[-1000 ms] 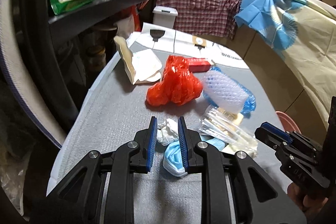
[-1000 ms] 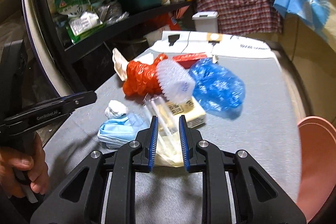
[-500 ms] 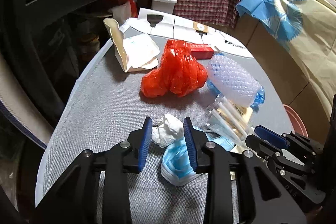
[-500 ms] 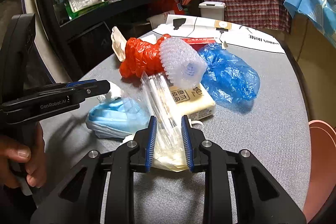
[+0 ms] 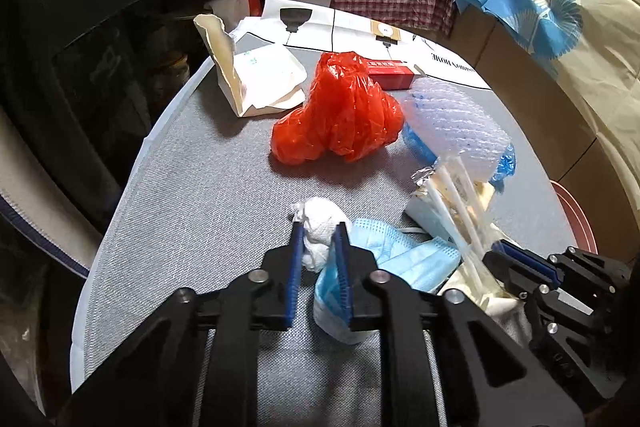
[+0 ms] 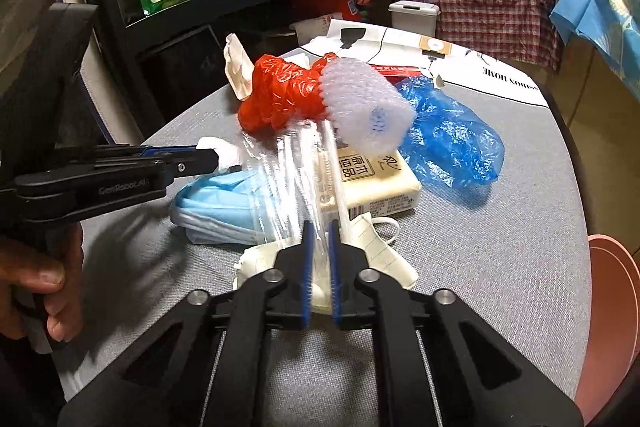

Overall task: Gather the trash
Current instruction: 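Lift the tissue and straws and carry both tools over the pink bin, then open both tools to drop the tissue and straws into the bin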

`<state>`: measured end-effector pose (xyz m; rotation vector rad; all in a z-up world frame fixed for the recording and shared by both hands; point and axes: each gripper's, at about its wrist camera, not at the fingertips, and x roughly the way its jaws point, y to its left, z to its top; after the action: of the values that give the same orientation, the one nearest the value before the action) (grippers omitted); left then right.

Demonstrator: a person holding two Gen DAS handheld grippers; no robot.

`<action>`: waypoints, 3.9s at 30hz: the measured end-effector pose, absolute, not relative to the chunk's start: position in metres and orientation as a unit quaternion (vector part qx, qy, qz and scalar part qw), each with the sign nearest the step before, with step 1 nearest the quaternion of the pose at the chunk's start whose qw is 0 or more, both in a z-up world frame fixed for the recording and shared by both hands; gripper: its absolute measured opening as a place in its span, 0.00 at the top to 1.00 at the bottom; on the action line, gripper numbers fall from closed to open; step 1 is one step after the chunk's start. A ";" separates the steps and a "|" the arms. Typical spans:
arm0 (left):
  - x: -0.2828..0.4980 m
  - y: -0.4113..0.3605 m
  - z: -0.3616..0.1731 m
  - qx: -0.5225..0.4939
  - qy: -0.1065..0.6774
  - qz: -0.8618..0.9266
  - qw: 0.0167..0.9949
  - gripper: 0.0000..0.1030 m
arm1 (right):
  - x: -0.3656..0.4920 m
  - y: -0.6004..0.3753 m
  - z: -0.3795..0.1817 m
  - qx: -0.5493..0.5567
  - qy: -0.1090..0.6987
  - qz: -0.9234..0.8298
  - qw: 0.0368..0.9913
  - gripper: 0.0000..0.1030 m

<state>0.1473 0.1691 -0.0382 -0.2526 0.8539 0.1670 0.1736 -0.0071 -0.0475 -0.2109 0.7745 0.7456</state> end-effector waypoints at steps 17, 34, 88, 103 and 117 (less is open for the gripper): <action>0.111 0.157 0.004 -0.104 0.356 0.089 0.925 0.90 | 0.150 -0.031 -0.016 -0.072 0.326 0.344 0.878 0.98; 0.084 0.132 0.014 -0.118 0.325 0.073 0.935 0.90 | 0.130 -0.071 0.012 -0.032 0.296 0.337 0.893 0.98; 0.143 -0.061 0.048 -0.062 0.308 -0.108 0.943 0.90 | 0.188 -0.309 0.052 0.053 0.284 0.105 0.952 0.98; 0.208 -0.125 0.001 -0.053 0.347 -0.175 0.920 0.90 | 0.222 -0.324 0.012 0.053 0.327 0.076 0.941 0.98; 0.226 -0.133 -0.022 -0.063 0.389 -0.200 0.897 0.65 | 0.238 -0.328 -0.003 0.054 0.348 0.048 0.935 0.62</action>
<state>0.2263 -0.1330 -0.0225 -0.1297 0.8051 -0.4139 0.2384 -0.3280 -0.0030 0.1106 0.7120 0.0975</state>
